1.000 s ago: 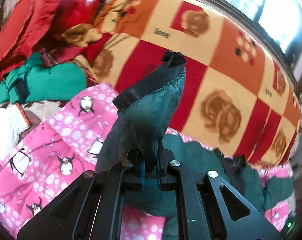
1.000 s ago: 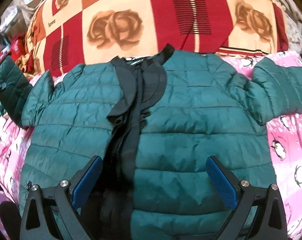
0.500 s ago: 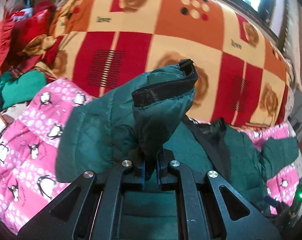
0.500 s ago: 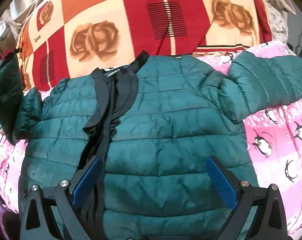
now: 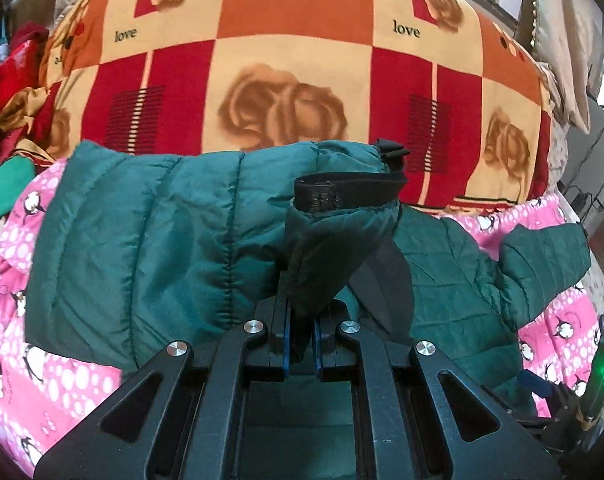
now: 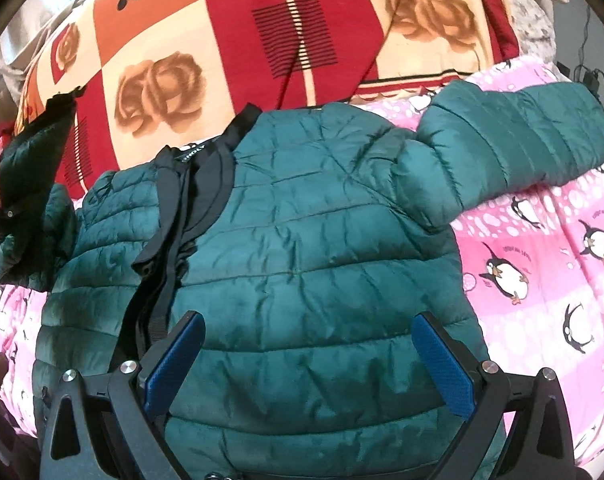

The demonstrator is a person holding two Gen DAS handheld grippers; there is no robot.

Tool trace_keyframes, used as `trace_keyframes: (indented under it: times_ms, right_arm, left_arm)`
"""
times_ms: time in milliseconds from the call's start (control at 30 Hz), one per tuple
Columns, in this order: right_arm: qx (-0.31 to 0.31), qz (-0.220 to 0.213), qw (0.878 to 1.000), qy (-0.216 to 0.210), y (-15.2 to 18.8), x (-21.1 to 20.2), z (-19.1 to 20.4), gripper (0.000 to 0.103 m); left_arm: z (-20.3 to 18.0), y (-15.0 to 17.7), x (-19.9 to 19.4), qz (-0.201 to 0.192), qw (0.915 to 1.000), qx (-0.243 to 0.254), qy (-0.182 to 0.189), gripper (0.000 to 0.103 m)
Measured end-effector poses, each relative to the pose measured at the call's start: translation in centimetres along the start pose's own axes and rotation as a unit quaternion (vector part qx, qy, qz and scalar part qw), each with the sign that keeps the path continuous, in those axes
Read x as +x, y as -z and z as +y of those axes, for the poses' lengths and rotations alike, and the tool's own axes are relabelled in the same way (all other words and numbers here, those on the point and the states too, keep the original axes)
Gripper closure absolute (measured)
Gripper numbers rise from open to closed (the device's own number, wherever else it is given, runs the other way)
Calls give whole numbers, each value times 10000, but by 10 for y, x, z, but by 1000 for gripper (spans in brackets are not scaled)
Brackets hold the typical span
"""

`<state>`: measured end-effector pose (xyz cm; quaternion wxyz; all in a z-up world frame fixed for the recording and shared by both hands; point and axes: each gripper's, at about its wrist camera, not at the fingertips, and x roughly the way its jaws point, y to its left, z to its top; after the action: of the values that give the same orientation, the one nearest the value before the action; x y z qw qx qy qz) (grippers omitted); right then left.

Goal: Fold large clothes
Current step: 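Carry the held sleeve across the jacket body toward the zipper placket, then lower the sleeve onto the jacket body and open the left tool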

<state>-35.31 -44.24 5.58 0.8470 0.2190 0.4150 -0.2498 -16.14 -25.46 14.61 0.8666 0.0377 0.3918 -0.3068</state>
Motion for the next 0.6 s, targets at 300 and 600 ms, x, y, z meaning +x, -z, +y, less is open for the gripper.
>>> trace_keyframes:
  times_ms: [300, 600]
  right_arm:
    - [97, 12, 9999, 26, -1, 3, -11, 0]
    - [195, 78, 9998, 16, 0, 6, -21, 0]
  left_arm:
    - [-26, 11, 29, 327, 9993, 163, 34, 96]
    - [-42, 32, 64, 745, 9968, 298, -37, 96]
